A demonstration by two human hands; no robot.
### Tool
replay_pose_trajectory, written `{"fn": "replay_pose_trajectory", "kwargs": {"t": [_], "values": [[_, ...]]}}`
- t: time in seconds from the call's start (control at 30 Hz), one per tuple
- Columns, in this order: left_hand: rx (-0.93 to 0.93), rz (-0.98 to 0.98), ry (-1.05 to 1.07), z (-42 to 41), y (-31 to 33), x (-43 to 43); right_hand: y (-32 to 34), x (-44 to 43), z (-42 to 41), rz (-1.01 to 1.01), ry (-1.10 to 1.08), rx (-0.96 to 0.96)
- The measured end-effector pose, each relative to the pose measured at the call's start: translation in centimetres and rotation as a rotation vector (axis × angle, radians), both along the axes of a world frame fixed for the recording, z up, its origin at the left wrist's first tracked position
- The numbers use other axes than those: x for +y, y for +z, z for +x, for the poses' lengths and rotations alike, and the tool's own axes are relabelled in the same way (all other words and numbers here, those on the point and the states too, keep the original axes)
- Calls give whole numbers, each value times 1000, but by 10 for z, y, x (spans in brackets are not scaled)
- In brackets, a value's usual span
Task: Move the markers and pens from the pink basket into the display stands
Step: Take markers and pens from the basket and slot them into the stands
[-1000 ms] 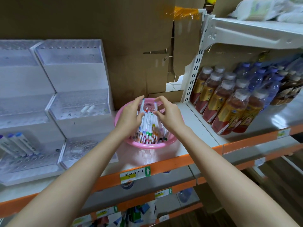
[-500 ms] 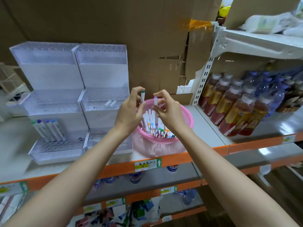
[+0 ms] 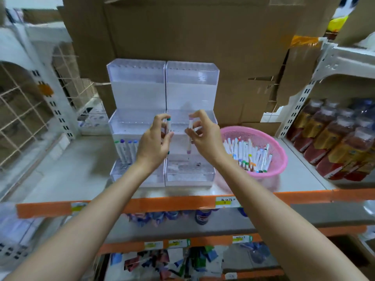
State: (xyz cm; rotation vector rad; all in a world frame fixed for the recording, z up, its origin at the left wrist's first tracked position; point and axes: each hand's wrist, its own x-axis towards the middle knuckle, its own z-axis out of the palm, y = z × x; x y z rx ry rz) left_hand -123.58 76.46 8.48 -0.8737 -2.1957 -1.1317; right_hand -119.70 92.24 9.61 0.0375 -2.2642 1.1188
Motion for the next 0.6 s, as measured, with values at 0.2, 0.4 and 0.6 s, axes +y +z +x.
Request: {"fn": "replay_pose_trajectory", "kwargs": {"t": [0.2,0.4,0.6], "values": [[-31,-36,-5,-13,2,-45,-5,-47,-14,32,6,-25],[-124,48,-39,-24,1,-67,-10,-76,-20,70,10,-26],[-145,138,-84,-35,-3,-74,-14,-91,-22,48,-20,-20]]}}
